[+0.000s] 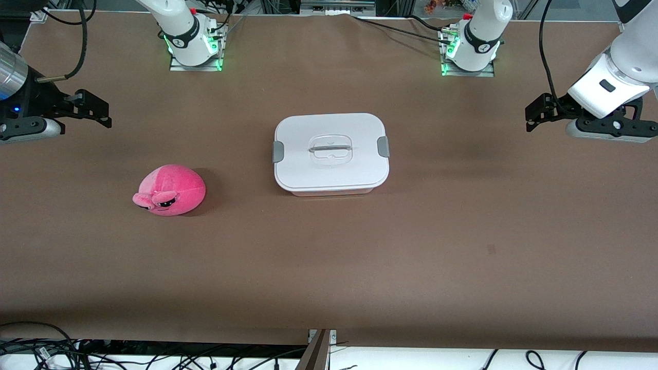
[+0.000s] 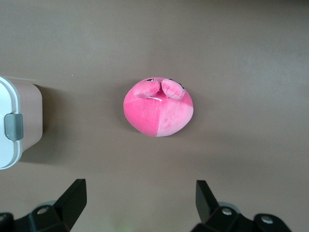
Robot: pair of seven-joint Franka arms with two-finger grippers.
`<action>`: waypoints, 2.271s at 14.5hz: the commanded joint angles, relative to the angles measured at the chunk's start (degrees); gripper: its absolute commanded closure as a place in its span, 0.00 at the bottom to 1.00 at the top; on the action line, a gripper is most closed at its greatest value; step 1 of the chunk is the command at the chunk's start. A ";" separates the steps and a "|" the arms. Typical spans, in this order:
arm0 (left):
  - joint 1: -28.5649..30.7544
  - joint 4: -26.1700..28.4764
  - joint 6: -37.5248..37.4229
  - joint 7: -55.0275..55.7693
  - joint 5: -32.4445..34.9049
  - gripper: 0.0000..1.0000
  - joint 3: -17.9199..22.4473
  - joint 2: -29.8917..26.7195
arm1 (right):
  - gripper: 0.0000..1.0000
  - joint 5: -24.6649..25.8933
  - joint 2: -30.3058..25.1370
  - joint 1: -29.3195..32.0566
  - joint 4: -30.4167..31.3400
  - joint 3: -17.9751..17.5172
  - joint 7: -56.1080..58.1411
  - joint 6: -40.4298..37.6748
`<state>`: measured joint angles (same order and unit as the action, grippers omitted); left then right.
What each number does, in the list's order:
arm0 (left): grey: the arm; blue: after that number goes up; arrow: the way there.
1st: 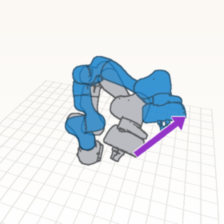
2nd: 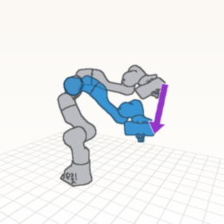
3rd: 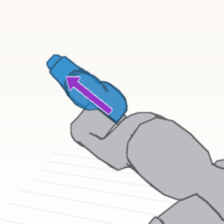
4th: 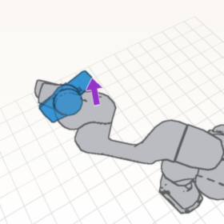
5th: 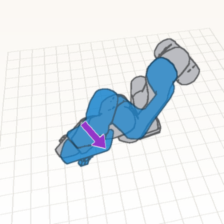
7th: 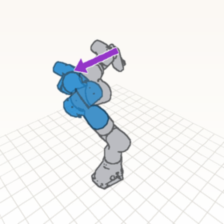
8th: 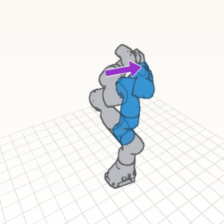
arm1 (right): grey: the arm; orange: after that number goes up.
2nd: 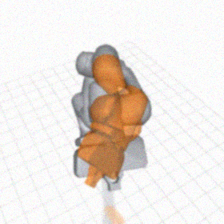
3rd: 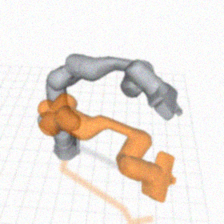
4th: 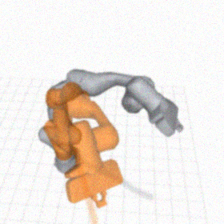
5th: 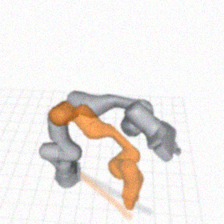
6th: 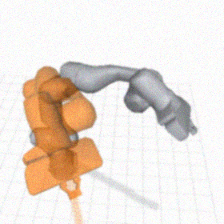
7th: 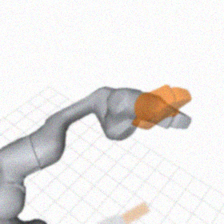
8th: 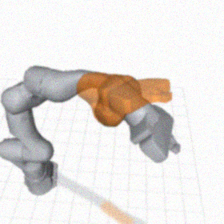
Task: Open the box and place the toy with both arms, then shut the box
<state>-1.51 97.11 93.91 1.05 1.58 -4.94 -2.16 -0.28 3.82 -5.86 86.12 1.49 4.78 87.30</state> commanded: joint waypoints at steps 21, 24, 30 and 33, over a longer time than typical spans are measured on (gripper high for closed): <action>-3.50 -2.36 -9.54 -14.11 -6.93 0.00 -2.44 3.57 | 0.00 -1.22 0.14 1.29 -0.86 -0.17 2.52 0.42; -6.82 -2.36 -4.46 -27.03 -10.63 0.00 -2.53 5.32 | 0.00 -1.22 0.05 1.29 -0.95 -0.08 2.52 0.51; -21.93 -2.54 8.03 -37.18 -12.64 0.00 -2.53 15.50 | 0.00 -1.22 0.05 1.29 -0.95 0.00 2.52 0.51; -27.04 -4.56 13.90 -38.23 -13.10 0.00 -2.44 20.87 | 0.00 -1.22 0.14 1.20 -0.95 -0.26 2.52 0.68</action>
<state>-26.04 96.11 105.49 -34.14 -10.04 -8.39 15.08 -0.38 3.82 -5.26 86.02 1.67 6.18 87.95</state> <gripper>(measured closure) 0.000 0.000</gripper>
